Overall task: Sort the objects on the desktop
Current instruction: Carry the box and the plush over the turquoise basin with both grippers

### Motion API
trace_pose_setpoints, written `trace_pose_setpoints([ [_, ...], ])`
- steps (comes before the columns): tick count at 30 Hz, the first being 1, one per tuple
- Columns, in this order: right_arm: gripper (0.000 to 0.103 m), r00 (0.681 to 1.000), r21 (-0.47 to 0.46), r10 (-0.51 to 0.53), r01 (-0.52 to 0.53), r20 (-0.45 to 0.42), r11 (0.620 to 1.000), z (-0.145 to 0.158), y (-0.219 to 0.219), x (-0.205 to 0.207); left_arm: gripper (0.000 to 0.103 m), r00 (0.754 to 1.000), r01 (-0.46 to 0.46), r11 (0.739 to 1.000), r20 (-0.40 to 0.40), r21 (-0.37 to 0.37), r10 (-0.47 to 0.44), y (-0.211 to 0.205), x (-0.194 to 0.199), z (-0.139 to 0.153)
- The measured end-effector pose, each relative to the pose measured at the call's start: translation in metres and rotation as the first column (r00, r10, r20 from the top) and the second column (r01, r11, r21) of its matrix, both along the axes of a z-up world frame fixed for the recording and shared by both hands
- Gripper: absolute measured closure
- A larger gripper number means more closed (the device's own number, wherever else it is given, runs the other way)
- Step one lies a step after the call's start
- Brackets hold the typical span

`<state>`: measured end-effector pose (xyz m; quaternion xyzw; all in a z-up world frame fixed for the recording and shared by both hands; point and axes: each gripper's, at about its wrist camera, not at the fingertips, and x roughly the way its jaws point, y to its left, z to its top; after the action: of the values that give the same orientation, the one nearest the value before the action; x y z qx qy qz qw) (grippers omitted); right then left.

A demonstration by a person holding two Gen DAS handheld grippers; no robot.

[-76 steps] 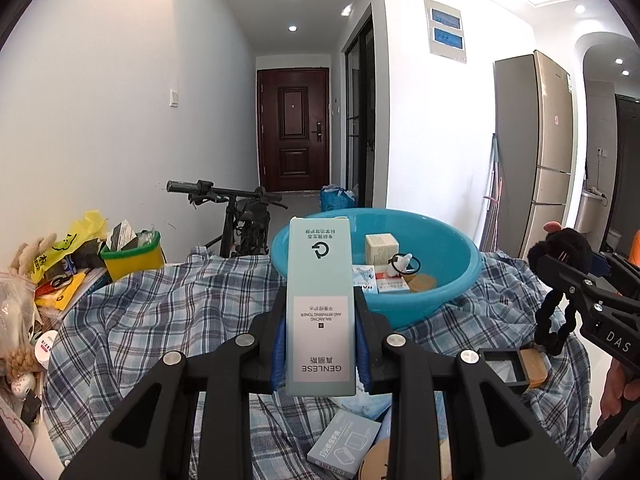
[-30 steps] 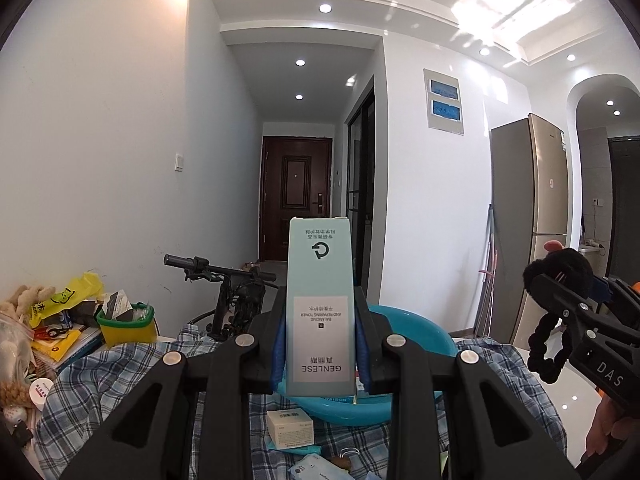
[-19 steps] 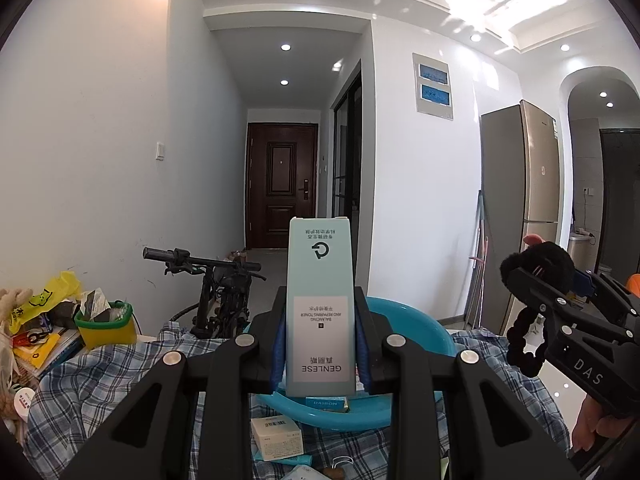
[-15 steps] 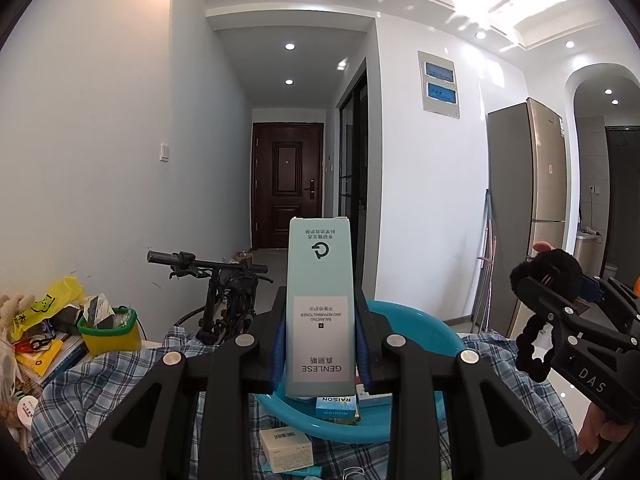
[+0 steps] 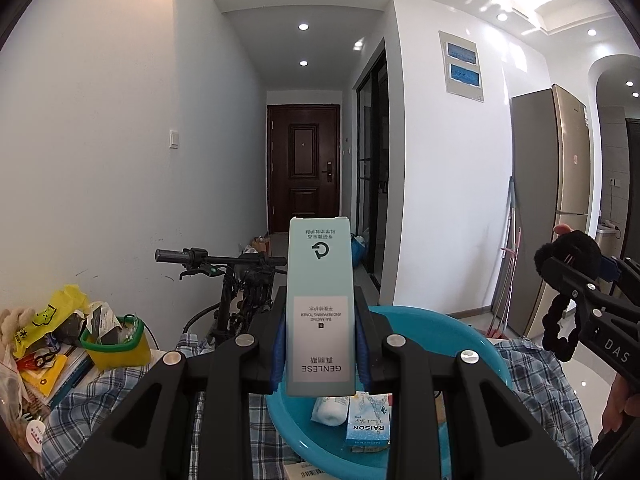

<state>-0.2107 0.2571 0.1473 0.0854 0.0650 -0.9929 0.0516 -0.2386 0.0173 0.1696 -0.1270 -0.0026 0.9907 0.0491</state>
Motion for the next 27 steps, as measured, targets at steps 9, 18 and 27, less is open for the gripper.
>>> trace_pose_setpoints([
  [9, 0.047, 0.997, -0.019, -0.009, 0.010, 0.079, 1.000, -0.006, 0.004, -0.055, 0.073, 0.998, -0.015, 0.999, 0.053, -0.036, 0.017, 0.012, -0.041, -0.008],
  [18, 0.047, 0.996, -0.032, 0.019, -0.016, 0.087, 0.999, -0.005, 0.005, -0.080, 0.073, 0.999, -0.034, 0.998, 0.024, 0.050, 0.033, -0.001, -0.062, -0.011],
  [27, 0.047, 0.996, -0.031, 0.022, -0.020, 0.088, 0.999, -0.006, 0.001, -0.097, 0.073, 0.998, -0.042, 0.998, -0.043, -0.046, 0.040, 0.015, -0.082, -0.002],
])
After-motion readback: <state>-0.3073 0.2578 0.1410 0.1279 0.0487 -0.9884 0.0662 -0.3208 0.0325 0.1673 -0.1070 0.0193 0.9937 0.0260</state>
